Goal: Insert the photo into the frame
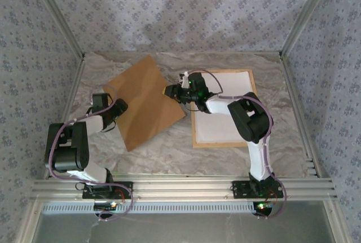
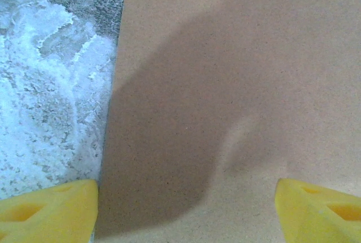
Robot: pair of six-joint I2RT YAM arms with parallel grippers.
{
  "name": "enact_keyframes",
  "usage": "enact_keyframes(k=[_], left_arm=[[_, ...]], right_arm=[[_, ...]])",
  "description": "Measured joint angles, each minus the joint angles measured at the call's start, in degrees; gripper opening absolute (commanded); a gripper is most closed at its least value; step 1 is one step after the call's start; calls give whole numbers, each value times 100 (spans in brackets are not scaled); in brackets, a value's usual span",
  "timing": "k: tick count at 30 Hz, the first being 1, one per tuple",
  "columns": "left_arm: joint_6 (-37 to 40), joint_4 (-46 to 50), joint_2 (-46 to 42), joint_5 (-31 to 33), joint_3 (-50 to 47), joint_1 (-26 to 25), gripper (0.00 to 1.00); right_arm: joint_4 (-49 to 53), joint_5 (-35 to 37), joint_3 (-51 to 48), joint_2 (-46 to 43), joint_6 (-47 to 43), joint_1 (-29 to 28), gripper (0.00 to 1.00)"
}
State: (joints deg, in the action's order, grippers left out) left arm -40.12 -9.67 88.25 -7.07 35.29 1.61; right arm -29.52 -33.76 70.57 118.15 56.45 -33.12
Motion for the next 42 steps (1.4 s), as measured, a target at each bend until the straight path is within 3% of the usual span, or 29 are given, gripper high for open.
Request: enact_keyframes(k=[2,18,23,28,34,42], left_arm=[[15,-2,2,2,2,-13,82],[107,72,33,-2,76,-42,84],[-35,186,-94,-435,105,-138,85],[-387,566,-1003,-1200,87,-428,85],[-525,669,-2260,-1268,94,-444,85],[-542,914,-2166,-1268,149,-581,85]], right_arm=[[251,-11,42,-4,-140,35,31],[1648,-833,914,-24,-1056,275,0],[1869,-1023,717,-356,-1119,490,0],[1926,-1237,-17,-1281,-1078,1088,0],[2341,-1449,-885,-2664,-1075,2074,0],[3827,-1845,-1119,-4395,-1620,3705,0]])
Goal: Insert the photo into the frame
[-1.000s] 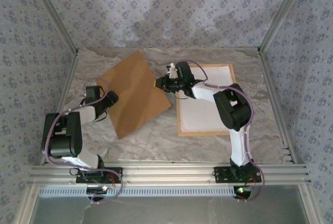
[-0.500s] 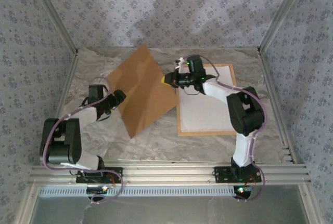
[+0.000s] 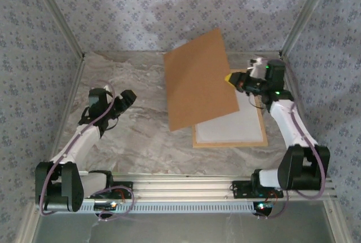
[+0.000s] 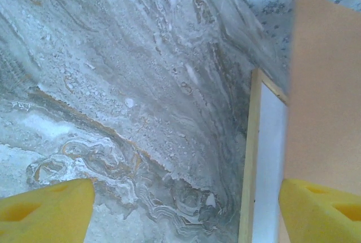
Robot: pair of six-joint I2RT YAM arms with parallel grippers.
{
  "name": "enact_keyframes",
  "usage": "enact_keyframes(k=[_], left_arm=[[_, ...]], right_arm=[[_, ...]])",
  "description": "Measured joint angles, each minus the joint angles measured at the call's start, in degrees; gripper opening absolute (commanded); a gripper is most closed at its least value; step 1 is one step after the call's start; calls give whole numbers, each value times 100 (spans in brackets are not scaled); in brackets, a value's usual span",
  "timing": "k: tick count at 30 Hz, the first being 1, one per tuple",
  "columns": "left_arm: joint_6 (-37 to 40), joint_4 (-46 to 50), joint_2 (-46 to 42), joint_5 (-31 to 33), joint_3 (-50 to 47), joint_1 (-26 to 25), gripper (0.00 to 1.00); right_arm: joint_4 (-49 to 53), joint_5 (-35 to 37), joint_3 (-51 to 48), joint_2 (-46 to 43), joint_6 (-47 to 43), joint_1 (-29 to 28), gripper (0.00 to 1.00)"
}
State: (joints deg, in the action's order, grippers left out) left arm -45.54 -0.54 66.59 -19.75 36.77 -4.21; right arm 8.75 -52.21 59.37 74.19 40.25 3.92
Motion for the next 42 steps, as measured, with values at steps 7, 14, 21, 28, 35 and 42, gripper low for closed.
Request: enact_keyframes(k=[7,14,21,28,35,42], left_arm=[[96,94,293,-4,223,-140,85],[223,68,564,-68,354,-299,85],[262,28,699,-181,354,-310,85],[286,15,699,-195,354,-310,85],[286,-85,704,-195,354,-317,85],[286,-101,704,-214,354,-343,85]], right_arm=[[1257,81,7,-494,-699,1110,0],[2286,278,487,-26,-1482,1213,0],[2800,345,933,323,-2006,1274,0],[3008,398,1032,505,-2229,1397,0],[2977,417,1032,638,-2317,1410,0],[2962,396,1032,651,-2382,1410,0]])
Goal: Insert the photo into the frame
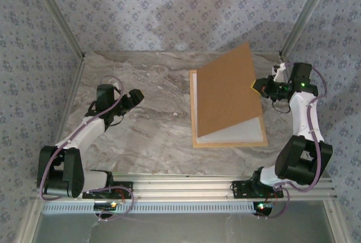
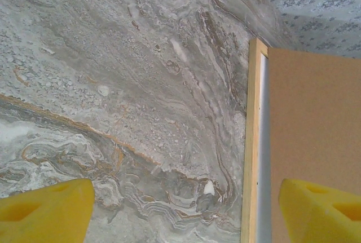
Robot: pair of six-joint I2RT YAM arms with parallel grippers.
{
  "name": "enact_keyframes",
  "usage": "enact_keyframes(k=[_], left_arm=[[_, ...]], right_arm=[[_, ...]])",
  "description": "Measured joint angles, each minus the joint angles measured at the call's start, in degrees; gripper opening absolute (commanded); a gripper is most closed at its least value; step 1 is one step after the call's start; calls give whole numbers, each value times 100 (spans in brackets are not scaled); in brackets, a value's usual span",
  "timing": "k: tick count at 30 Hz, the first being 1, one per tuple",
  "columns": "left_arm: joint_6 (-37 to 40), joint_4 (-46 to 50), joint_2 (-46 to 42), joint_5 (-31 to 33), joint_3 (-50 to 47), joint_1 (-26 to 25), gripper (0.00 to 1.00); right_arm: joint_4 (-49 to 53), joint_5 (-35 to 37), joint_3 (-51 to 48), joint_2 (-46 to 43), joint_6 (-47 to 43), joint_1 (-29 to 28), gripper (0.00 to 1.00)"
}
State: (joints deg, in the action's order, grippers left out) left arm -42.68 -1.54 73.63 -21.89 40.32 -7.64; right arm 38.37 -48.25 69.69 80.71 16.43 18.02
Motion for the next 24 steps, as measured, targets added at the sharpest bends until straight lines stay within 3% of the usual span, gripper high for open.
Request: enact_keyframes(k=[24], left_arm=[[2,-13,70,-4,0,-114,86]], right_arm=[[26,-28,-254,-155,-173,-129,0]])
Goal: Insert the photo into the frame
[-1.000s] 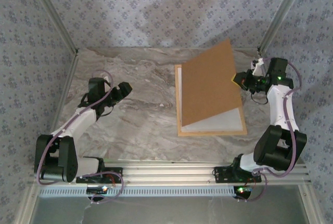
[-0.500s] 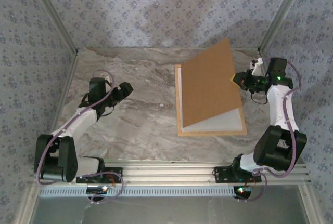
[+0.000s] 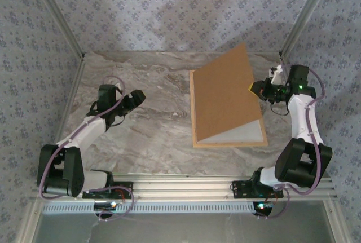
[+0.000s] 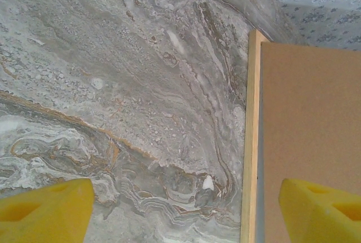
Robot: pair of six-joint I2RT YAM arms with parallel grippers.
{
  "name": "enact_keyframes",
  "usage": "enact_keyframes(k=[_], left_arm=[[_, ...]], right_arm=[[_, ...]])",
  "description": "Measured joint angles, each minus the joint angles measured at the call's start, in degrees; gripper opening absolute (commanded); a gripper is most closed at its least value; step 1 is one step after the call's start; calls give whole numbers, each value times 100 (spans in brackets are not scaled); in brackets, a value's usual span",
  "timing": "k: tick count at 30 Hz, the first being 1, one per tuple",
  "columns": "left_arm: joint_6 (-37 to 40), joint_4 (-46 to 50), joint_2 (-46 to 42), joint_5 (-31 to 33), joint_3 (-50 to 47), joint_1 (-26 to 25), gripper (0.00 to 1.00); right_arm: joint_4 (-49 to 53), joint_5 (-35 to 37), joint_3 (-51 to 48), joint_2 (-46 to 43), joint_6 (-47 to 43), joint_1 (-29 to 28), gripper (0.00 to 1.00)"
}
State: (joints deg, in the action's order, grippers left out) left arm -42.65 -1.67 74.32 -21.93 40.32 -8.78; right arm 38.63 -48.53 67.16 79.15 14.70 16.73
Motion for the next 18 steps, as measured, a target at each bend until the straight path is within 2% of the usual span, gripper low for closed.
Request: enact_keyframes(k=[18], left_arm=[[11,-7,11,-72,0,-39,86]], right_arm=[[-260,-87,-299,-15,-238,103,0]])
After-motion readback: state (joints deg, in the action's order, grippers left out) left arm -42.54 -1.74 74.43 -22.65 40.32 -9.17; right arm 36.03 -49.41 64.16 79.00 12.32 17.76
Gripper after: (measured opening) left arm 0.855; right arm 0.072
